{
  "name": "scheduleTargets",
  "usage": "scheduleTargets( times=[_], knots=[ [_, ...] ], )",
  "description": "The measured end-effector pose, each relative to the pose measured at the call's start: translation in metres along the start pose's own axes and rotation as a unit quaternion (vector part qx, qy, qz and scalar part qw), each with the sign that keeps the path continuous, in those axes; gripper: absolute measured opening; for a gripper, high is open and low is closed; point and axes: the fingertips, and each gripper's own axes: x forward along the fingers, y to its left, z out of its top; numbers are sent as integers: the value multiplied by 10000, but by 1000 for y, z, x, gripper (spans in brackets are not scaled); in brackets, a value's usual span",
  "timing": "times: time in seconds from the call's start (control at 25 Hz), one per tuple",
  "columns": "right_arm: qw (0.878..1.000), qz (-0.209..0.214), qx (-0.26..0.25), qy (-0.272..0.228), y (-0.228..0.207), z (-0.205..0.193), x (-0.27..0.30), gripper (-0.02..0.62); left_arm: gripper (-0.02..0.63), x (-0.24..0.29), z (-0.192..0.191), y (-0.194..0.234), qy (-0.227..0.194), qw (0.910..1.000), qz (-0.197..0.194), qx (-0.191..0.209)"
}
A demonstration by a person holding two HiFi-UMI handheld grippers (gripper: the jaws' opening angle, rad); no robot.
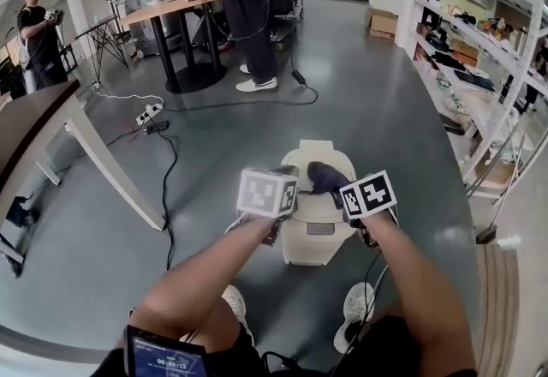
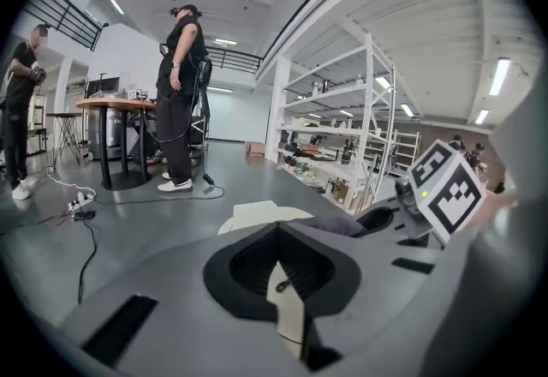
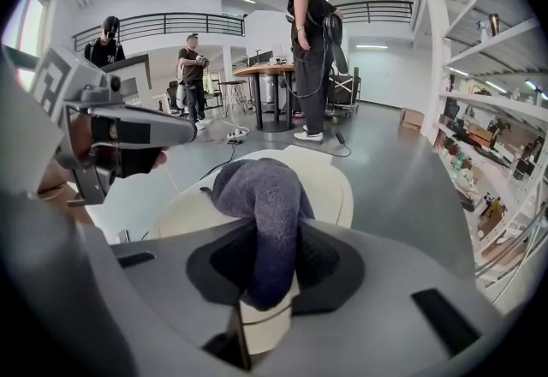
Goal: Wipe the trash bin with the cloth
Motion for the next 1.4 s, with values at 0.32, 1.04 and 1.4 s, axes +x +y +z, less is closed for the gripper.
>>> scheduleTargets(
  times=[0.32, 1.04, 1.4],
  knots=[
    [9996, -216, 184, 26, -29, -15, -7, 89, -3, 2, -3, -1, 16, 10000, 71, -31],
    [9921, 1145, -291, -415, 130, 16, -13, 89, -3, -44, -19, 36, -12, 9985, 475, -289],
    [9927, 1025, -625, -78, 149, 7, 10, 89, -3, -80, -43, 71, 24, 9965, 751, -370]
  ],
)
